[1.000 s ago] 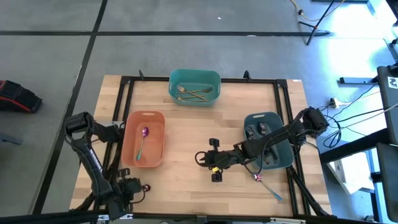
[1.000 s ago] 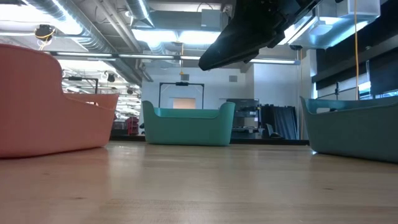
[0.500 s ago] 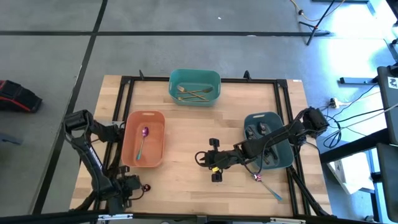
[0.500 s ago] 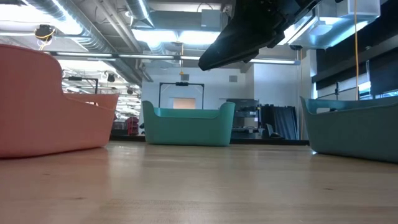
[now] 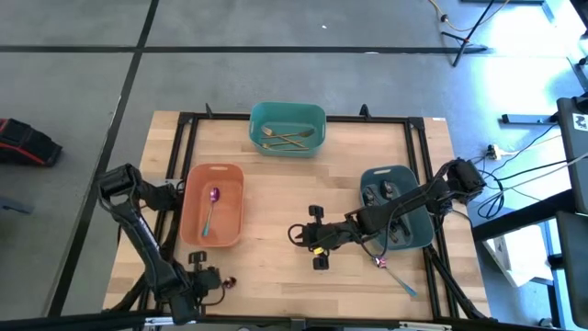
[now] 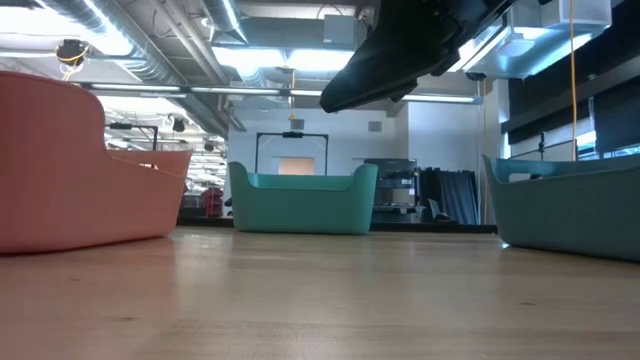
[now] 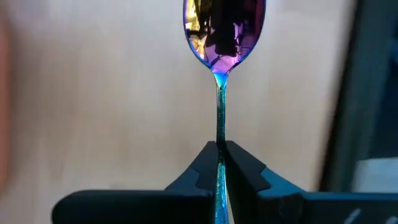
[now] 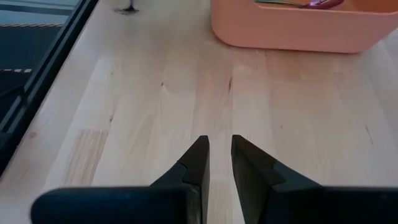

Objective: Sort silverware by color (type)
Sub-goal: Put the purple spoon into the orange bin

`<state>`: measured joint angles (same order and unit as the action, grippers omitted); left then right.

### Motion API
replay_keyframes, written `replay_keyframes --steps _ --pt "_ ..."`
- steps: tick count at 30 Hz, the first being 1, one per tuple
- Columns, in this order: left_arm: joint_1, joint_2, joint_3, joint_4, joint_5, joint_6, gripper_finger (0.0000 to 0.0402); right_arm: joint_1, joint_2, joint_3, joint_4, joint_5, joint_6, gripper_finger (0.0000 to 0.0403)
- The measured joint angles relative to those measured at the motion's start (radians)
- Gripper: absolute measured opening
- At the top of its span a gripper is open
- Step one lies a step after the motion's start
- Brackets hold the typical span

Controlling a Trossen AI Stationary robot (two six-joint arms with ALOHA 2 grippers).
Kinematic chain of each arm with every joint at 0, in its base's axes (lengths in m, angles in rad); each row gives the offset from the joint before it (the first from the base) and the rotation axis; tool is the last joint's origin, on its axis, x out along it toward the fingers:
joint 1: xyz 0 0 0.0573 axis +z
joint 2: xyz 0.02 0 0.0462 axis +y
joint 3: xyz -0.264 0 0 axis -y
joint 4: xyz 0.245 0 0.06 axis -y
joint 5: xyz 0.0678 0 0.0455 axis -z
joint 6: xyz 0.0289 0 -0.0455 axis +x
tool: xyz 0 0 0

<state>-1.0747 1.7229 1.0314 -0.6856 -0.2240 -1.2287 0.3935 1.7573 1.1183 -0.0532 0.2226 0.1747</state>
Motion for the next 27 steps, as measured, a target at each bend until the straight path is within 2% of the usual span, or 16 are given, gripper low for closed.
replay_keyframes --steps 5,10,15,22,27 --pt "0.040 -0.015 0.125 -0.033 -0.068 0.135 0.0013 0.007 0.000 0.000 0.004 -0.019 0.001 0.0060" --pt "0.107 -0.071 0.266 -0.154 -0.167 0.198 0.0013 0.014 0.000 0.000 0.039 -0.026 0.000 0.0060" --pt "0.191 -0.132 0.387 -0.344 -0.288 0.219 0.0012 0.038 0.000 0.000 0.054 -0.031 0.008 0.0060" --pt "0.301 -0.248 0.428 -0.591 -0.418 0.212 0.0011 0.121 0.001 0.000 0.052 -0.021 0.014 0.0060" --pt "0.383 -0.328 0.425 -0.771 -0.532 0.143 0.0010 0.169 0.000 0.000 0.049 -0.005 0.034 0.0060"
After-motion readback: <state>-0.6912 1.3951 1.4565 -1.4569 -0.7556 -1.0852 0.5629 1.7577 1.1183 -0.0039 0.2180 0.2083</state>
